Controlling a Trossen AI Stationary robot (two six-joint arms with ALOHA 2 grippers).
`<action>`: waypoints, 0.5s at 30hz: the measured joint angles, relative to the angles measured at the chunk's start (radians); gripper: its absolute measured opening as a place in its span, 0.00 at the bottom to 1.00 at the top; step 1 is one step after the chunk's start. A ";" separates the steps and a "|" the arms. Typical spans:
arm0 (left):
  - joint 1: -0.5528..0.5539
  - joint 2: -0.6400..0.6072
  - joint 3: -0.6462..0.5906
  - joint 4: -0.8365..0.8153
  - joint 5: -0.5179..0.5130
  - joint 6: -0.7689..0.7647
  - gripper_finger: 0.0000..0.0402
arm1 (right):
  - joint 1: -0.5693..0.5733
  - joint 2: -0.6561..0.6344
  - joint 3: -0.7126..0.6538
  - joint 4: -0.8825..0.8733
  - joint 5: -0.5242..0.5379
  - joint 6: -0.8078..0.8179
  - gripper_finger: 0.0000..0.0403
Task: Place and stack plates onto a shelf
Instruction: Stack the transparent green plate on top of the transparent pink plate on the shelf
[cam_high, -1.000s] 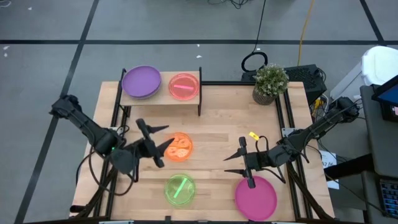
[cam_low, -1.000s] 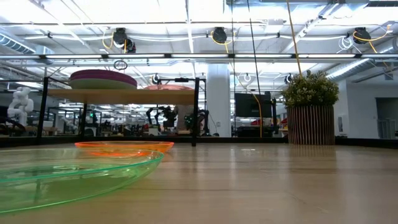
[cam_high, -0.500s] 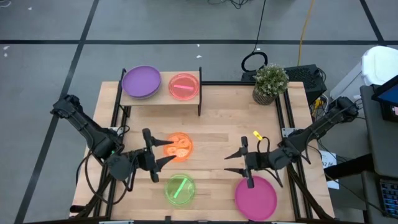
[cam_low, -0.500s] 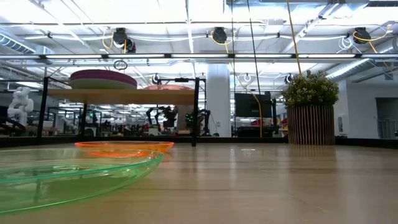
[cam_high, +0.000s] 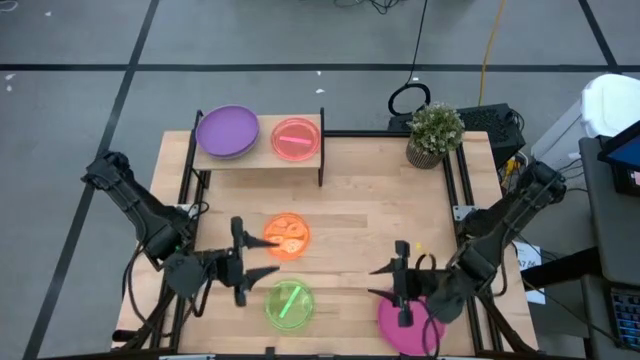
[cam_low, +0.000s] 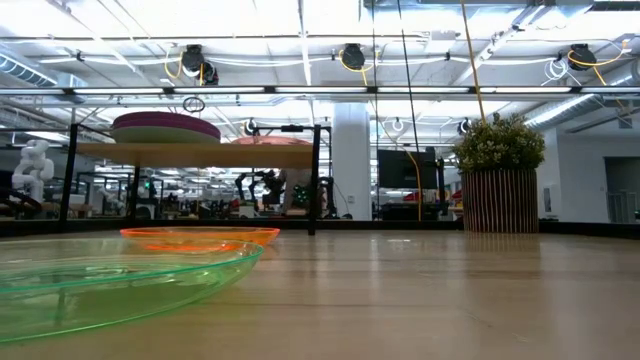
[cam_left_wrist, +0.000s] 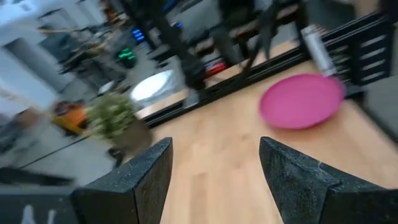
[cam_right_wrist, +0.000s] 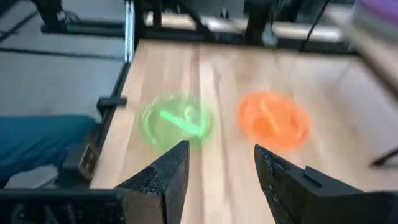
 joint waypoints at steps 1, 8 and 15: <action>-0.008 0.000 0.000 0.011 0.013 0.001 0.61 | 0.004 0.011 0.008 -0.025 -0.026 0.042 0.41; -0.048 0.029 0.000 0.078 -0.017 0.073 0.61 | 0.019 0.082 0.014 -0.073 -0.161 0.212 0.41; -0.041 0.039 0.002 0.099 -0.005 0.092 0.61 | 0.018 0.124 0.014 -0.103 -0.170 0.260 0.41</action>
